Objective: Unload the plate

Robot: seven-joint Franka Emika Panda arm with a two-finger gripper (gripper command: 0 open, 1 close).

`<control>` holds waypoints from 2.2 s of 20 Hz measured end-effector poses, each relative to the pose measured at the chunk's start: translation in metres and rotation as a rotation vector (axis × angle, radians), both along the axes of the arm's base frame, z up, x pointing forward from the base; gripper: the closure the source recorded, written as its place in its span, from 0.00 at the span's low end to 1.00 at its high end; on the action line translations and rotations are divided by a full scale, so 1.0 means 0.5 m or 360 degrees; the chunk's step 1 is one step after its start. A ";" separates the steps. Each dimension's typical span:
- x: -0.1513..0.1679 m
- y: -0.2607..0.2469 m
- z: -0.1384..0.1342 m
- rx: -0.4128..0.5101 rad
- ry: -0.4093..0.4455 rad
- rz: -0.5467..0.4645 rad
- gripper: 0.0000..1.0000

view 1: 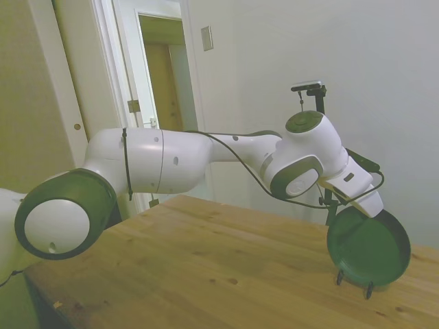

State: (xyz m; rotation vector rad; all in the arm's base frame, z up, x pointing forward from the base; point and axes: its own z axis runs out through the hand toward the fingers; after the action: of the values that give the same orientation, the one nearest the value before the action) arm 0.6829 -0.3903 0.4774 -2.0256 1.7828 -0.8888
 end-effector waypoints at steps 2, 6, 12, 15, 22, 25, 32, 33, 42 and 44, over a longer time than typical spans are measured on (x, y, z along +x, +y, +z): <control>0.001 -0.001 -0.004 0.0002 0.0004 0.0000 1.00; -0.001 -0.004 -0.009 0.0002 0.0009 -0.0002 1.00; -0.001 -0.005 -0.009 0.0000 0.0010 0.0000 1.00; -0.002 -0.006 -0.009 -0.0002 0.0009 0.0002 1.00; -0.004 -0.004 0.009 -0.0007 -0.0012 0.0013 1.00; -0.012 -0.003 0.042 -0.0009 -0.0038 0.0014 1.00; -0.101 0.032 0.228 0.0045 -0.0137 0.0064 1.00; -0.124 0.043 0.260 0.0059 -0.0141 0.0078 1.00; -0.174 0.285 0.321 0.0014 0.0156 0.0121 1.00; -0.152 0.357 0.276 0.0053 0.0267 0.0138 1.00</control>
State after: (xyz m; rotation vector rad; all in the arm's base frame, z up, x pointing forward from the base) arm 0.6071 -0.2115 0.6154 -2.1950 1.7648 -0.6773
